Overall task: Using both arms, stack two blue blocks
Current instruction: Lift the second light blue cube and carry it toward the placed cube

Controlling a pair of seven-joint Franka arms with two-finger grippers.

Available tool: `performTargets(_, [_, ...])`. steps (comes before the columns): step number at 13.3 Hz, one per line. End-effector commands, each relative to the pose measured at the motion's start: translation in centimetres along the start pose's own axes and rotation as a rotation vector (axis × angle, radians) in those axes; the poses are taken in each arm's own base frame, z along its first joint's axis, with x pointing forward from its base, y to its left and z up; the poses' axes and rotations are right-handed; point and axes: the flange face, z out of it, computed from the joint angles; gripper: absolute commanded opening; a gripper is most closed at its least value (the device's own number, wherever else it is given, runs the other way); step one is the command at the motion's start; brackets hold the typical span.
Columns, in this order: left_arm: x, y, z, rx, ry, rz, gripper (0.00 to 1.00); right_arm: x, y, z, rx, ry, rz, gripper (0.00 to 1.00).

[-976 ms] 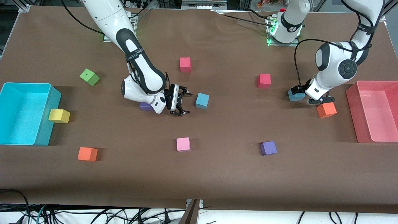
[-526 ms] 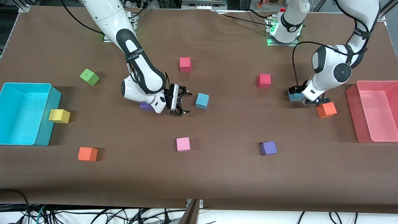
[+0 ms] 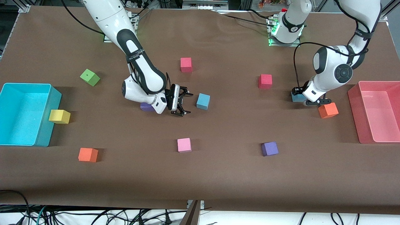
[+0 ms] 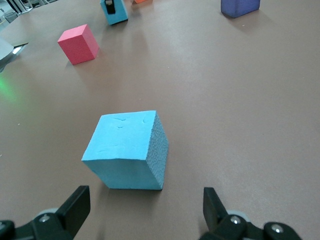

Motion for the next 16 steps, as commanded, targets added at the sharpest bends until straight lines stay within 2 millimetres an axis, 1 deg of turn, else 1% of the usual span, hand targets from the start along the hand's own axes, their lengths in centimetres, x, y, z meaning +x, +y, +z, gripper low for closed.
performTargets(1, [-0.4,1.9,-7.3,0.007,0.108,0.055,0.00,-0.1,-0.2,-0.1,0.002,0.020,-0.001,1.00])
performTargets(3, [-0.3,4.2,-11.2,0.001,0.142,0.079,0.00,0.0,-0.2,0.0,0.003,0.021,0.000,1.00])
performTargets(5, [0.3,8.3,-14.3,0.001,0.186,0.127,0.00,0.1,-0.3,0.0,0.010,0.025,0.000,1.00])
performTargets(6, [0.6,10.8,-16.6,0.001,0.194,0.151,0.00,0.0,-0.2,-0.1,0.008,0.026,0.003,1.00])
performTargets(7, [0.6,13.9,-18.6,0.002,0.189,0.159,0.00,0.0,-0.3,0.0,0.010,0.027,0.004,1.00])
performTargets(8, [0.6,16.9,-19.7,0.005,0.168,0.153,0.00,0.0,-0.3,0.0,0.010,0.027,0.004,1.00])
performTargets(9, [0.6,19.2,-20.2,0.004,0.153,0.135,0.00,0.1,-0.3,0.1,0.011,0.027,0.003,1.00])
performTargets(10, [-0.2,23.0,-19.7,-0.001,0.137,0.152,0.00,0.0,-0.2,-0.1,0.008,0.026,0.004,1.00])
performTargets(11, [-0.4,25.9,-19.0,-0.040,0.110,0.098,0.00,0.0,-0.3,0.0,0.010,0.027,0.004,1.00])
performTargets(13, [-0.9,32.7,-17.8,-0.069,0.089,0.063,0.00,0.0,-0.3,0.0,0.010,0.027,0.004,1.00])
performTargets(14, [-1.0,35.3,-17.6,-0.077,0.090,0.063,0.00,0.0,-0.3,0.0,0.010,0.027,0.004,1.00])
performTargets(15, [-1.2,36.9,-17.0,-0.074,0.086,0.080,0.00,0.0,-0.2,-0.1,0.008,0.026,0.004,1.00])
performTargets(16, [-1.7,39.4,-16.3,-0.081,0.077,0.110,0.00,-0.1,-0.2,-0.1,0.009,0.026,0.005,1.00])
